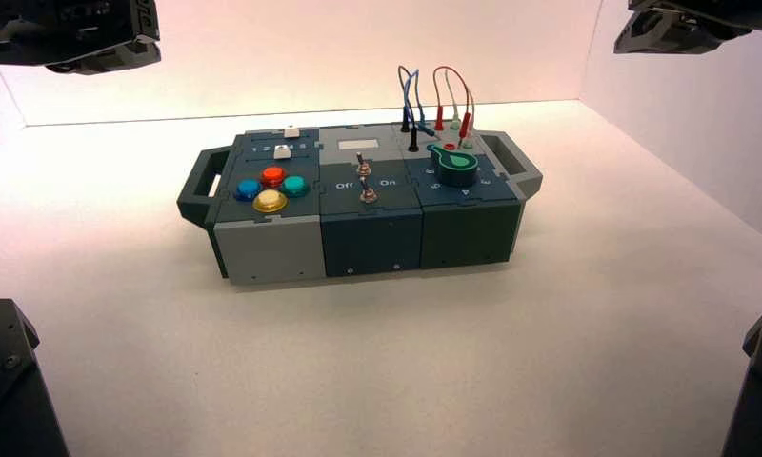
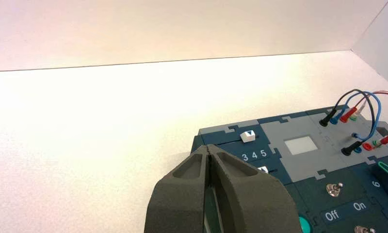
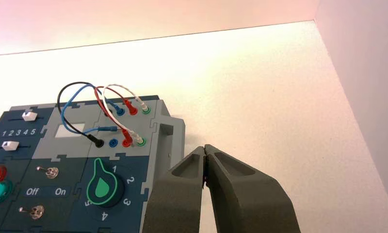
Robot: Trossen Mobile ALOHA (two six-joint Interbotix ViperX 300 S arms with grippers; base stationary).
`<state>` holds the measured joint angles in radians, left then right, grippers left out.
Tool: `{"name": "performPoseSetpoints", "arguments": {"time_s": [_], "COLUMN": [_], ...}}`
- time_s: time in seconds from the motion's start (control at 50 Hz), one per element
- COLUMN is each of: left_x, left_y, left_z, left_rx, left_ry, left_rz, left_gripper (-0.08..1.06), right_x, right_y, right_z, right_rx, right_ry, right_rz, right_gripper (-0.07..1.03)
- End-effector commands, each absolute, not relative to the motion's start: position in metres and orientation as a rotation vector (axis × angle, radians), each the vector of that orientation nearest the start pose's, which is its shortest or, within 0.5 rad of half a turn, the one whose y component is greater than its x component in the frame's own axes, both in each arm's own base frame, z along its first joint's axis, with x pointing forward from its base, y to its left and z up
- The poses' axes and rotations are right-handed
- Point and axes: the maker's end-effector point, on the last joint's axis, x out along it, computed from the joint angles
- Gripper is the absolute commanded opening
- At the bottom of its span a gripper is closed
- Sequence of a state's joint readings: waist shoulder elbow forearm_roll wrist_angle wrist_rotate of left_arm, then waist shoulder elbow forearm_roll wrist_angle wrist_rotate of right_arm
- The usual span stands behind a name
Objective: View the box from the top.
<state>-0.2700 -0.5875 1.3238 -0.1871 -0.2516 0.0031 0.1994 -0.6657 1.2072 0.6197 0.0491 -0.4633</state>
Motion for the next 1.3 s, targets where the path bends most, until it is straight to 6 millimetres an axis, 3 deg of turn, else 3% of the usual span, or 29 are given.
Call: {"name": "performPoseSetpoints", "arguments": {"time_s": [0.02,0.4,0.62,1.02,1.3], "left_x": [0.262,0.263,0.267,0.284,0.287], "left_y": [-0.062,-0.063,-0.069,-0.082,-0.08], "left_z": [0.136,0.136,0.136,0.178,0.199], "left_rx": [-0.101,-0.1,-0.09,-0.027,-0.014], "left_ry": [0.469,0.488,0.578,0.63,0.73], "left_rz": [-0.173,-0.174,-0.192,-0.252,-0.257], "left_gripper": [-0.03,-0.03,-0.03,-0.03,-0.03], "right_x": [0.266,0.266,0.268,0.283,0.307], "right_y": [0.058,0.061,0.07,0.087,0.107], "right_z": [0.159,0.16,0.174,0.213,0.21], "right_rx": [0.107,0.111,0.116,0.118,0.101], "right_ry": [0.568,0.581,0.582,0.582,0.736], "right_rz": [0.174,0.19,0.234,0.317,0.4], "right_gripper": [-0.02,-0.02,-0.02,-0.02,-0.02]}}
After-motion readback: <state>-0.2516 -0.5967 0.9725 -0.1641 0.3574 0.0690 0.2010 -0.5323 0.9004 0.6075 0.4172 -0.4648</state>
